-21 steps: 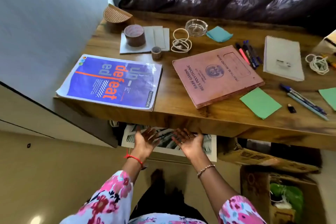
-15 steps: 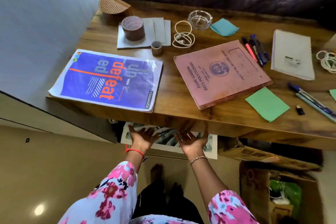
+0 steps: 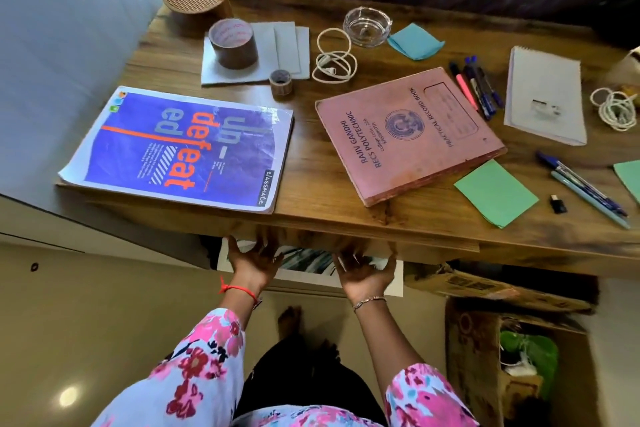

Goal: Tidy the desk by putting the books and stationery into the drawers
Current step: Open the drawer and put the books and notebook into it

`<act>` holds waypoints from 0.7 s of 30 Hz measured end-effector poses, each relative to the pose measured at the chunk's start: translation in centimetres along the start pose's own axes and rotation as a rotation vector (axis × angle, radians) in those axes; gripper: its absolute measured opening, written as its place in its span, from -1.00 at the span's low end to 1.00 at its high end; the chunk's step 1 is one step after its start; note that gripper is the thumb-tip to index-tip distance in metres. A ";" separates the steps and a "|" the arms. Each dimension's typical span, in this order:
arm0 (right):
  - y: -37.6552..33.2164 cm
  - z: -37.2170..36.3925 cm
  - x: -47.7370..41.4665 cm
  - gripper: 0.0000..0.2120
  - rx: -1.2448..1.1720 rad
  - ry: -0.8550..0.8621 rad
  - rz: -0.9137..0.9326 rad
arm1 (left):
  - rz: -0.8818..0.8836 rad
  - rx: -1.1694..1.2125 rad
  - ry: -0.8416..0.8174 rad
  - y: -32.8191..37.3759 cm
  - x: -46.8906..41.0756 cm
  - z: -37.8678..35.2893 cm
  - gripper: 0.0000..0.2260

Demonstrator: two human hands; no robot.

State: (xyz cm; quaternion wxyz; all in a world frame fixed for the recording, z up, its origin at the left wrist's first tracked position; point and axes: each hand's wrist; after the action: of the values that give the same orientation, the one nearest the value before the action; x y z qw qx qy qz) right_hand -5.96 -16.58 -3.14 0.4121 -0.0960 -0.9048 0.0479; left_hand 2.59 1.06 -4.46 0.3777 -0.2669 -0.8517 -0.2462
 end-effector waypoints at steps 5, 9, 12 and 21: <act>0.6 3.2 1.9 -0.51 0.138 0.109 0.003 | -0.038 -0.108 0.110 -1.1 2.0 1.1 -0.61; 2.0 4.5 5.4 -0.74 0.639 0.203 0.004 | -0.202 -0.406 0.435 -3.7 5.8 0.4 -0.57; 2.8 3.5 9.8 -0.78 1.401 -0.053 0.343 | -0.941 -0.996 0.437 -5.0 10.4 0.2 -0.50; 2.1 -1.1 7.3 -0.67 2.366 -0.515 1.535 | -1.427 -2.302 -0.251 -0.8 9.7 1.0 -0.59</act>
State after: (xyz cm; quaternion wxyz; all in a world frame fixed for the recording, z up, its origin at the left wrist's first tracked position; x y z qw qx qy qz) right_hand -9.51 -13.00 2.61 -0.0517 -0.1476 -0.1069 0.9819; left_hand -3.98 3.70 2.34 -0.3453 0.0464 -0.1453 -0.9260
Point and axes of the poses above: each hand's wrist, its own x-axis away from the middle knuckle, its own z-axis out of the back of the hand, y = z × x, and after that the axes turned 6 degrees about -y, right-handed
